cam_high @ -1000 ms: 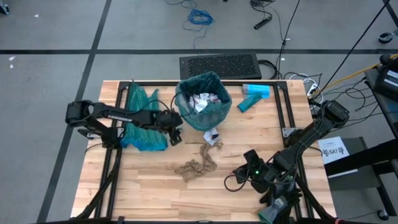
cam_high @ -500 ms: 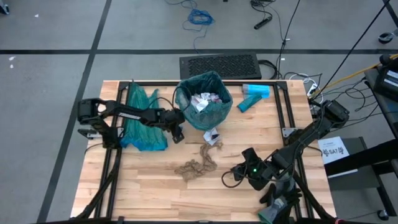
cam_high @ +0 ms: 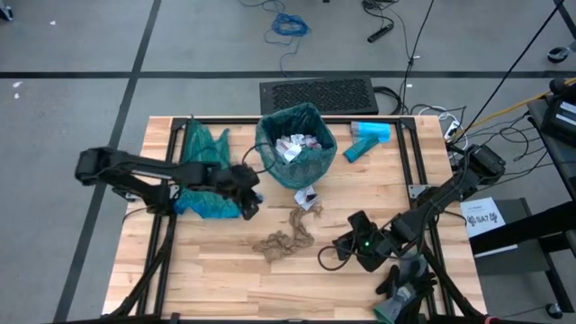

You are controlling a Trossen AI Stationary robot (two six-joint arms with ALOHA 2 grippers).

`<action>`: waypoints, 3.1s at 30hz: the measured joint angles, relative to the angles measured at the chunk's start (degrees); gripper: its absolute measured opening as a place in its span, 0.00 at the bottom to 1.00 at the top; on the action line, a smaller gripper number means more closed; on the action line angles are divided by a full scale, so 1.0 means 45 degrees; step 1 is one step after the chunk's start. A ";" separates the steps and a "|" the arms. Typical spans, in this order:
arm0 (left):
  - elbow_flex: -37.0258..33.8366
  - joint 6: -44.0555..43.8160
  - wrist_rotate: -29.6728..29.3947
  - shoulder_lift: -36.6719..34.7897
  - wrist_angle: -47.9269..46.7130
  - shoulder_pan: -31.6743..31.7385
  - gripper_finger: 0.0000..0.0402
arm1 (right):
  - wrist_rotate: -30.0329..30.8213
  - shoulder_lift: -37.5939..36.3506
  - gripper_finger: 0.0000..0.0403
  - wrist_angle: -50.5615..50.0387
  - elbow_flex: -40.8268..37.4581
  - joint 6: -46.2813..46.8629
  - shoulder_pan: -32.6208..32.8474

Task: Place trash/remove bag and relplace
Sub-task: Put the blue plastic into the blue trash bag inside the black trash bin, then put the brown napkin into the blue trash bag inside the black trash bin

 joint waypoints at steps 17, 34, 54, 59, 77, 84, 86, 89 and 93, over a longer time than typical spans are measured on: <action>0.5477 0.2417 -0.3123 -0.0998 -0.0625 0.0501 0.10 | 0.0053 0.0000 0.32 0.0420 0.0000 -0.1398 -0.0574; 0.7598 0.2725 0.0639 0.2395 0.0096 0.3920 0.47 | 0.0078 0.0005 0.32 0.1530 0.0000 -0.1677 -0.0569; 0.7931 0.3123 -0.0334 0.2125 -0.0991 0.4227 0.49 | 0.0116 0.0015 0.32 0.1602 0.0000 -0.2183 -0.0676; 0.7931 0.2713 -0.0329 0.2154 -0.1020 0.4477 0.55 | 0.0112 0.0019 0.32 0.2074 0.0000 -0.2281 -0.0642; 0.7874 0.2447 -0.0302 0.0974 -0.5863 0.1464 0.61 | 0.0122 0.0024 0.32 0.2269 0.0000 -0.1862 -0.0815; 0.6430 0.0912 -0.1565 0.0582 -0.5791 -0.1471 0.61 | -0.0393 0.0024 0.32 0.3607 0.0000 -0.4077 -0.1382; 0.5707 0.0118 -0.1660 0.0438 -0.5322 -0.2184 0.61 | -0.0837 0.0024 0.32 0.4456 0.0000 -0.5297 -0.1657; 0.4523 -0.1434 -0.1783 0.0201 -0.4570 -0.3151 0.61 | -0.1608 0.0090 0.32 0.5182 0.0273 -0.6753 -0.2177; 0.2958 -0.3849 -0.2643 -0.0377 -0.3573 -0.4532 0.61 | -0.2920 0.0672 0.32 0.5066 0.1407 -0.8514 -0.2823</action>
